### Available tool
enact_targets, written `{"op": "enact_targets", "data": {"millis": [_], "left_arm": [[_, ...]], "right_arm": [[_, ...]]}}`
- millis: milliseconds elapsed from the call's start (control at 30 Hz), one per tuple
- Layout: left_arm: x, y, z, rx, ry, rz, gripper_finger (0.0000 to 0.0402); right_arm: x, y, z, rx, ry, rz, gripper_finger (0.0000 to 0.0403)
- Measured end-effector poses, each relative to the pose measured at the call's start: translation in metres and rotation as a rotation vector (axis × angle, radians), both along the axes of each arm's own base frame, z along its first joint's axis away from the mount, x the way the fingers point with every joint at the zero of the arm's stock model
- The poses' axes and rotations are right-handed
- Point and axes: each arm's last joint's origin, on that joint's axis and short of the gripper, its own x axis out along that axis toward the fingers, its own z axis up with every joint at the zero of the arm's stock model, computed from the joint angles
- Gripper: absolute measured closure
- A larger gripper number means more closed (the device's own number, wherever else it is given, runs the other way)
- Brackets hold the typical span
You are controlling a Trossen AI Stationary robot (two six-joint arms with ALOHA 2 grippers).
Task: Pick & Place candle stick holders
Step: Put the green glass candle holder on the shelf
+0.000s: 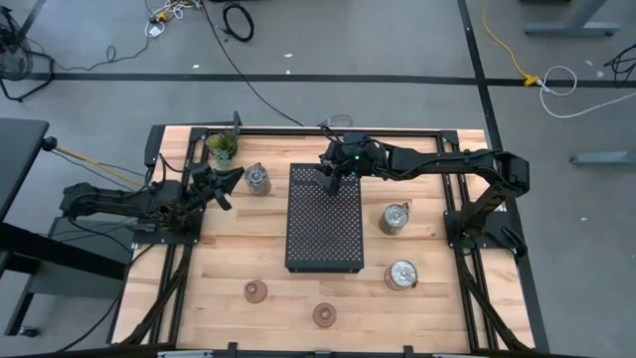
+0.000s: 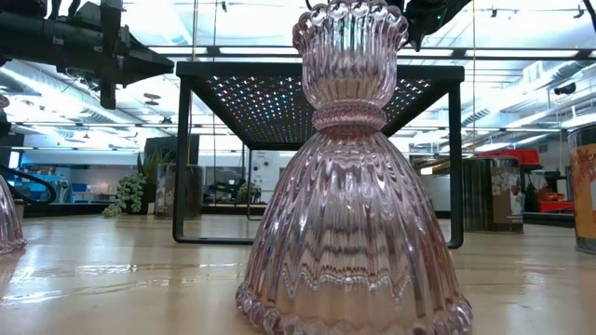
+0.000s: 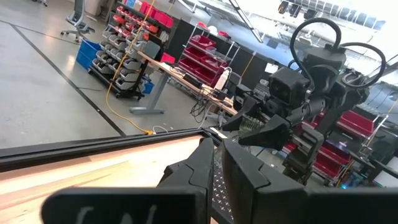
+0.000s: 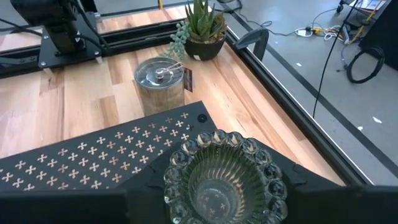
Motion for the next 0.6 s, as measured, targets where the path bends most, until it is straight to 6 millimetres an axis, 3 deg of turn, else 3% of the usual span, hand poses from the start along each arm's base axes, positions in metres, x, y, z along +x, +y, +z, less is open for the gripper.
{"op": "enact_targets", "data": {"millis": [267, 600], "left_arm": [[0.0, 0.0, 0.0, 0.002, -0.001, -0.019, 0.0365], [0.001, -0.001, 0.0, 0.005, -0.002, -0.053, 0.0365]], "right_arm": [[0.011, -0.002, -0.014, 0.014, -0.003, 0.006, 0.0255], [0.006, -0.001, -0.009, -0.008, 0.017, 0.019, 0.0255]]}}
